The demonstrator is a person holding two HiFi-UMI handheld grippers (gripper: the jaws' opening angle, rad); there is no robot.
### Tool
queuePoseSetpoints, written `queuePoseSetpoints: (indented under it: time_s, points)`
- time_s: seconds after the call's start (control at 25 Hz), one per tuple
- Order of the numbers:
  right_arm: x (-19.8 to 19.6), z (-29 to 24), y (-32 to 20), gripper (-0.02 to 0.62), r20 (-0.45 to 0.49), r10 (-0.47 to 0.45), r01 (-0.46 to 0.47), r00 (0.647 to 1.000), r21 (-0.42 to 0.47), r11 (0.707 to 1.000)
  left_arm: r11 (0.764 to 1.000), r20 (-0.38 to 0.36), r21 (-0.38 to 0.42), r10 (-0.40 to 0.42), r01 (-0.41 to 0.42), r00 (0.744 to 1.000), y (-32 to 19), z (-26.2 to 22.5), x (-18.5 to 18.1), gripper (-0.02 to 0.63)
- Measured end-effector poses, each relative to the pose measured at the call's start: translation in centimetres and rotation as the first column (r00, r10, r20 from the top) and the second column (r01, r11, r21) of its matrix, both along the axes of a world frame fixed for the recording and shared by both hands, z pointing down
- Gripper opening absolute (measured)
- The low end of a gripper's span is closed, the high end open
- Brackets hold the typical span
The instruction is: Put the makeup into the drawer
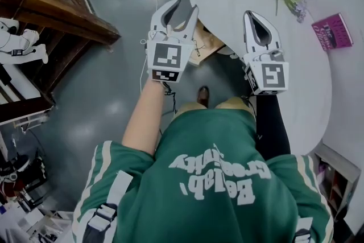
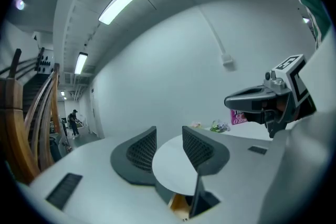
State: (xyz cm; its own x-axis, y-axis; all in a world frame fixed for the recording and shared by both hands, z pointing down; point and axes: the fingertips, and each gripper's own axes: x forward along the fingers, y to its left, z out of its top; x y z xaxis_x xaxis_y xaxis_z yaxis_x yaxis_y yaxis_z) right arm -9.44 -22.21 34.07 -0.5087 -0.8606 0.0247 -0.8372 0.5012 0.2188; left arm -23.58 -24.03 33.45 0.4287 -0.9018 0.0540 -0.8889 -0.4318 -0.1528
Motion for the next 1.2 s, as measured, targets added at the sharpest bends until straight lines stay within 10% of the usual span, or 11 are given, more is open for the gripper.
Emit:
queuePoseSetpoints:
  time_s: [0.36,0.44,1.2]
  points:
    - [-0.4,-0.2,0.1,0.009,0.005,-0.014,0.014,1.0,0.004,1.0,0.999,-0.023,0.013,-0.038,0.039,0.999,0.5,-0.8,-1.0,0.158]
    - [-0.2,-0.2,0.0,0.009,0.005,-0.017,0.017,1.0,0.005,1.0,0.996,-0.029,0.036,-0.08,0.081,0.996,0.4,-1.1,-1.6,0.015]
    - [-0.8,-0.6,0.2,0.009,-0.039,-0.054,0.053,0.998,-0.022,0.998,0.993,-0.01,0.037,-0.115,0.115,0.993,0.4,-1.3,-2.1,0.015]
